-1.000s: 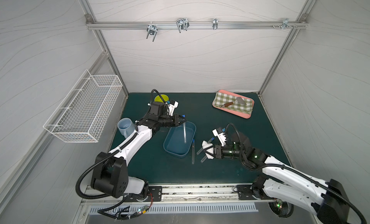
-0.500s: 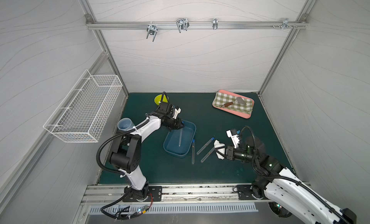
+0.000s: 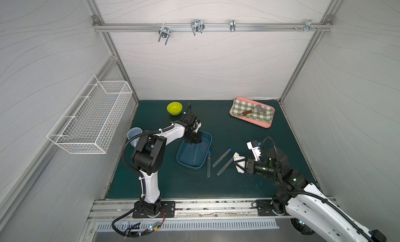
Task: Wipe the exteriors of test tubes
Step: Place the test tube in the storage box.
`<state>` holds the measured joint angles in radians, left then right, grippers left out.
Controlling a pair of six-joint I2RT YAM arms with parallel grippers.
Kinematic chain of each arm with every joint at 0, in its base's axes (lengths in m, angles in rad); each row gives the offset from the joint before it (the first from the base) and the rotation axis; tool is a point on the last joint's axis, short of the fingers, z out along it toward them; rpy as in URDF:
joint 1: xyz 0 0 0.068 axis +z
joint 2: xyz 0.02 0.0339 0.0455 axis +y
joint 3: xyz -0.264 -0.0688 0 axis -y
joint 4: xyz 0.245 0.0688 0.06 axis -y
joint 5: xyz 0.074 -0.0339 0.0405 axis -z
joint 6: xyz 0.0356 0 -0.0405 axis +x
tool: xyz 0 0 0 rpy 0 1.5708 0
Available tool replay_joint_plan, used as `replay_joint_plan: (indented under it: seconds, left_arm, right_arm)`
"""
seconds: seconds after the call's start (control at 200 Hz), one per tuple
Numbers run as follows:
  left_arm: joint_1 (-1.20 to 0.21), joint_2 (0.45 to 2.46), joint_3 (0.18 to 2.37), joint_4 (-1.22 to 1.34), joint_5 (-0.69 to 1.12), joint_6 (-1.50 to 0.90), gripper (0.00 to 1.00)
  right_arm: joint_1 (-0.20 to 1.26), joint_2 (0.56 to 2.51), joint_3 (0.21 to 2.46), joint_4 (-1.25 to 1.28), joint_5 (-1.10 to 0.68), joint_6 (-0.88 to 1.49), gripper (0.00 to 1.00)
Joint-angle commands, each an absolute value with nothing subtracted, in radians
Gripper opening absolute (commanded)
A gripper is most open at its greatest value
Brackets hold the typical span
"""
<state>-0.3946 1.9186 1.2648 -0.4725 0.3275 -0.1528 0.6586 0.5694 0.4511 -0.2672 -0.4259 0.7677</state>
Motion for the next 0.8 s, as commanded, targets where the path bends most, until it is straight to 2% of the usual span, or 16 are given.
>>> replay_joint_plan:
  seconds: [0.0,0.37,0.795]
  left_arm:
    - [-0.400,1.950,1.322,-0.477,0.285,-0.137,0.17]
    - [-0.402,2.009,1.366,-0.496,0.254,-0.135,0.26]
    - [-0.402,2.012,1.385,-0.501,0.244,-0.123,0.29]
  right_arm:
    - [0.650,0.557,0.456,-0.292,-0.417,0.771,0.20]
    - [0.638,0.580,0.469,-0.351,-0.363,0.778,0.20]
    - [0.634,0.586,0.471,-0.357,-0.353,0.786,0.20]
